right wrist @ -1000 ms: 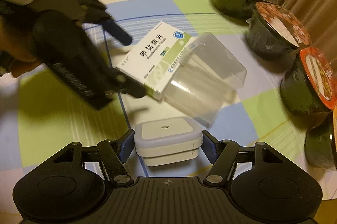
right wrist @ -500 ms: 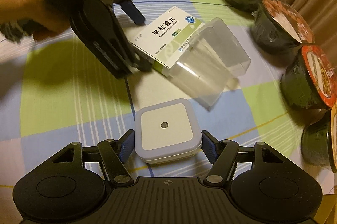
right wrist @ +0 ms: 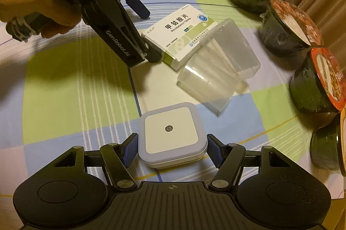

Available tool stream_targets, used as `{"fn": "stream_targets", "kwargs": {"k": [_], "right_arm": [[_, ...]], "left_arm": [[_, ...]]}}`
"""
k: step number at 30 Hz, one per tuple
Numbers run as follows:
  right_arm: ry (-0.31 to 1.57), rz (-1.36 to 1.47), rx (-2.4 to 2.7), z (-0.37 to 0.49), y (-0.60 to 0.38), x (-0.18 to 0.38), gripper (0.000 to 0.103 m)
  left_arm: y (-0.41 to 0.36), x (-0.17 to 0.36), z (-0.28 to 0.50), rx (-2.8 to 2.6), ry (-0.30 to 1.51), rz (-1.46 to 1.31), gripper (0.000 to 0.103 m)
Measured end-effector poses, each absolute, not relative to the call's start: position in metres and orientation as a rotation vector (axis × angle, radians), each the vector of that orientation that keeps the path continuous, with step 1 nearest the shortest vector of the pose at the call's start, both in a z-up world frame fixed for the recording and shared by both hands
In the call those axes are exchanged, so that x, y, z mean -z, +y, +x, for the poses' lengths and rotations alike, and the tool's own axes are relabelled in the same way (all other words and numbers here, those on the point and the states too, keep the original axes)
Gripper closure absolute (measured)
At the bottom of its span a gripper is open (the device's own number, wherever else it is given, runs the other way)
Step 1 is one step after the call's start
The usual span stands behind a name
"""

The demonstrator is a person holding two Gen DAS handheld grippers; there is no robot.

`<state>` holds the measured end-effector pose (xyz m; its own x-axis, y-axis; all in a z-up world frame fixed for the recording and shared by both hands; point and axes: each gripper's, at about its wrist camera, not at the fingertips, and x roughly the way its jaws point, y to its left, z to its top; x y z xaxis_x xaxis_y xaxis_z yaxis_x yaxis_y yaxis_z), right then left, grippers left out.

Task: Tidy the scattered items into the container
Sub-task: 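Grasp the white Mecobalamin Tablets box with the left tool while the right tool holds the night light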

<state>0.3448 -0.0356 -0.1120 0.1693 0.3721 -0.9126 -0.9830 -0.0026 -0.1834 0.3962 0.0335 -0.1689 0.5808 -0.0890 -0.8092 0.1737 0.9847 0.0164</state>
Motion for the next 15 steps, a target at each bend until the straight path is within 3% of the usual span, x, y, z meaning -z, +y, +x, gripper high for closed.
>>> {"fn": "stream_targets", "kwargs": {"k": [1, 3, 5, 10, 12, 15], "right_arm": [[0.788, -1.030, -1.262, 0.344, -0.036, 0.112, 0.034], [0.790, -1.034, -1.267, 0.340, -0.038, 0.111, 0.034], [0.792, -1.035, -1.270, 0.336, -0.039, 0.111, 0.034], [0.802, -1.000, -1.243, 0.333, -0.044, 0.107, 0.034], [0.811, -0.985, -1.232, 0.333, -0.045, 0.107, 0.034], [0.819, -0.994, -1.248, 0.333, -0.046, 0.106, 0.034]], "left_arm": [[0.036, 0.168, 0.396, 0.151, 0.938, 0.093, 0.026], [0.041, 0.163, 0.395, 0.161, 0.939, 0.093, 0.054], [0.046, 0.160, 0.391, 0.175, 0.956, 0.099, 0.059], [0.065, 0.157, 0.377, 0.152, 0.995, 0.112, 0.058], [0.071, 0.154, 0.371, 0.157, 0.997, 0.071, 0.037], [0.071, 0.147, 0.371, 0.187, 0.986, 0.013, 0.031]]}}
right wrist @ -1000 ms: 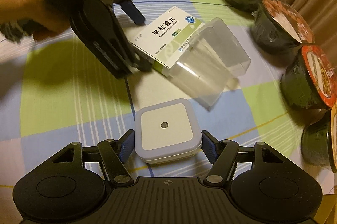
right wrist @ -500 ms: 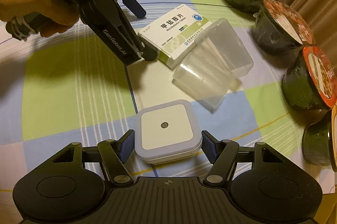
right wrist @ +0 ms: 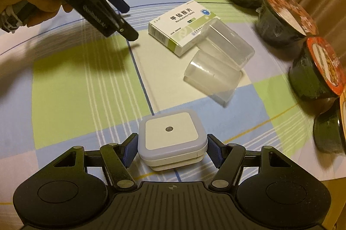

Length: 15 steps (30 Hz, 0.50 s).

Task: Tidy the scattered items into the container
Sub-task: 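Grasp the white Mecobalamin Tablets box with the left tool while the right tool holds the night light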

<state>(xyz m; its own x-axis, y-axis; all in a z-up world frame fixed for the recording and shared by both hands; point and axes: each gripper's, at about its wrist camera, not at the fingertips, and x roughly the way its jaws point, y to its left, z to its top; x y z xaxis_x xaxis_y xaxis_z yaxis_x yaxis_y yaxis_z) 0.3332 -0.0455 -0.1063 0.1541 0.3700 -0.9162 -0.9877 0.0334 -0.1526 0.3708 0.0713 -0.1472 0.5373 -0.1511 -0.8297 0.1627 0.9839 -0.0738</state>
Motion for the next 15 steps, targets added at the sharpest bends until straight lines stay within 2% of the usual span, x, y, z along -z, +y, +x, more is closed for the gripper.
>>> {"fn": "stream_targets", "kwargs": {"k": [8, 15], "right_arm": [[0.740, -1.229, -1.263, 0.342, -0.047, 0.101, 0.034], [0.675, -1.352, -1.251, 0.350, -0.045, 0.102, 0.034]], "left_arm": [[0.037, 0.134, 0.397, 0.269, 0.981, 0.169, 0.018], [0.024, 0.138, 0.442, 0.241, 1.014, 0.121, 0.016]]}}
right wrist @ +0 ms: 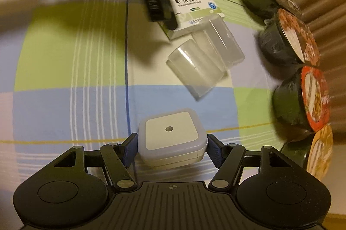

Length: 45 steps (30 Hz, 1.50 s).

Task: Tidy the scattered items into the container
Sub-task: 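Grasp the white Mecobalamin Tablets box with the left tool while the right tool holds the night light, then carry the Mecobalamin box and night light with both tools toward the cardboard box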

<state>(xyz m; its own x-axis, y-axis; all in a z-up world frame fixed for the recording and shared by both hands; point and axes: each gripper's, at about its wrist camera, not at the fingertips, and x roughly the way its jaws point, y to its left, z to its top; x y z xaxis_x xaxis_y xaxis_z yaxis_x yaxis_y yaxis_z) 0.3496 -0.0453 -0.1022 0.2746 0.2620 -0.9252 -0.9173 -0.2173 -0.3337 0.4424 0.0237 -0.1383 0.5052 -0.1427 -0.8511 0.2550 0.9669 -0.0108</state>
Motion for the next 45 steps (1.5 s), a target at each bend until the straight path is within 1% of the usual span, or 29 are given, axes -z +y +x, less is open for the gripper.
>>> {"fn": "stream_targets", "kwargs": {"k": [2, 5, 8, 10, 11, 13, 15, 20, 21, 22, 24, 30, 32, 33, 34, 38, 45], "right_arm": [[0.672, -1.317, -1.248, 0.353, -0.044, 0.100, 0.034], [0.675, -1.194, -1.240, 0.361, -0.047, 0.096, 0.034], [0.652, -1.138, -1.243, 0.362, -0.053, 0.095, 0.034], [0.643, -1.118, -1.249, 0.360, -0.056, 0.095, 0.034], [0.640, -1.114, -1.253, 0.359, -0.057, 0.095, 0.034], [0.636, -1.118, -1.264, 0.358, -0.057, 0.094, 0.034], [0.630, -1.123, -1.269, 0.355, -0.057, 0.094, 0.034], [0.618, -1.119, -1.278, 0.350, -0.059, 0.091, 0.034], [0.617, -1.117, -1.281, 0.349, -0.058, 0.091, 0.034], [0.617, -1.114, -1.284, 0.348, -0.058, 0.091, 0.034], [0.620, -1.109, -1.289, 0.346, -0.057, 0.091, 0.034], [0.630, -1.119, -1.287, 0.340, -0.060, 0.090, 0.034], [0.639, -1.118, -1.281, 0.339, -0.062, 0.089, 0.034], [0.641, -1.120, -1.278, 0.339, -0.062, 0.089, 0.034], [0.642, -1.121, -1.276, 0.338, -0.063, 0.088, 0.034], [0.656, -1.098, -1.276, 0.332, -0.066, 0.082, 0.034], [0.711, -0.970, -1.214, 0.300, -0.075, 0.061, 0.034]], "left_arm": [[0.020, 0.142, 0.452, 0.234, 1.025, 0.132, 0.015], [0.013, 0.145, 0.459, 0.225, 1.026, 0.215, 0.014], [0.013, 0.147, 0.460, 0.265, 1.035, 0.287, 0.014], [0.013, 0.148, 0.456, 0.302, 1.045, 0.366, 0.017], [0.015, 0.150, 0.454, 0.321, 1.057, 0.418, 0.020], [0.023, 0.153, 0.448, 0.369, 1.073, 0.497, 0.023], [0.033, 0.154, 0.444, 0.421, 1.095, 0.562, 0.029], [0.055, 0.153, 0.432, 0.523, 1.124, 0.708, 0.030], [0.058, 0.152, 0.431, 0.524, 1.118, 0.712, 0.031], [0.061, 0.150, 0.432, 0.524, 1.111, 0.701, 0.030], [0.065, 0.146, 0.435, 0.513, 1.088, 0.661, 0.022], [0.058, 0.151, 0.445, 0.496, 1.063, 0.651, 0.022], [0.058, 0.155, 0.446, 0.495, 1.077, 0.645, 0.025], [0.058, 0.156, 0.446, 0.499, 1.079, 0.634, 0.032], [0.059, 0.155, 0.445, 0.503, 1.079, 0.621, 0.033], [0.052, 0.154, 0.421, 0.577, 1.077, 0.686, 0.034], [0.030, 0.142, 0.336, 0.794, 1.019, 0.776, 0.034]]}}
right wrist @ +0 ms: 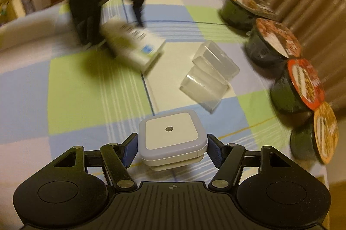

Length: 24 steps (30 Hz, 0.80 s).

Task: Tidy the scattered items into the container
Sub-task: 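Carry the Mecobalamin box and night light with both tools toward the cardboard box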

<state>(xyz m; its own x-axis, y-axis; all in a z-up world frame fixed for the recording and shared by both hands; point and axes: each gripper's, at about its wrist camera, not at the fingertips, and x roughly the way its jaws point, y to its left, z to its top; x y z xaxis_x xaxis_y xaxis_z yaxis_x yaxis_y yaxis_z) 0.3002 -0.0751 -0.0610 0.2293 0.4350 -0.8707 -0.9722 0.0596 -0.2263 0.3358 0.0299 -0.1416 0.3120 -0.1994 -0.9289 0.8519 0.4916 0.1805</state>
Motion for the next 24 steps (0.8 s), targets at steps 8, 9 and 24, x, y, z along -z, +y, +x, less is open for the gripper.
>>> {"fn": "stream_targets", "kwargs": {"k": [8, 9, 24], "right_arm": [[0.804, -0.807, -1.110, 0.237, -0.106, 0.042, 0.034], [0.822, -0.779, -1.094, 0.230, -0.112, 0.041, 0.034], [0.922, -0.363, -0.863, 0.172, -0.197, 0.012, 0.034]], "left_arm": [[0.005, 0.132, 0.269, 0.842, 1.032, 0.729, 0.035], [0.003, 0.130, 0.264, 0.836, 1.034, 0.719, 0.035], [-0.036, 0.056, 0.198, 0.669, 0.974, 0.445, 0.035]]}}
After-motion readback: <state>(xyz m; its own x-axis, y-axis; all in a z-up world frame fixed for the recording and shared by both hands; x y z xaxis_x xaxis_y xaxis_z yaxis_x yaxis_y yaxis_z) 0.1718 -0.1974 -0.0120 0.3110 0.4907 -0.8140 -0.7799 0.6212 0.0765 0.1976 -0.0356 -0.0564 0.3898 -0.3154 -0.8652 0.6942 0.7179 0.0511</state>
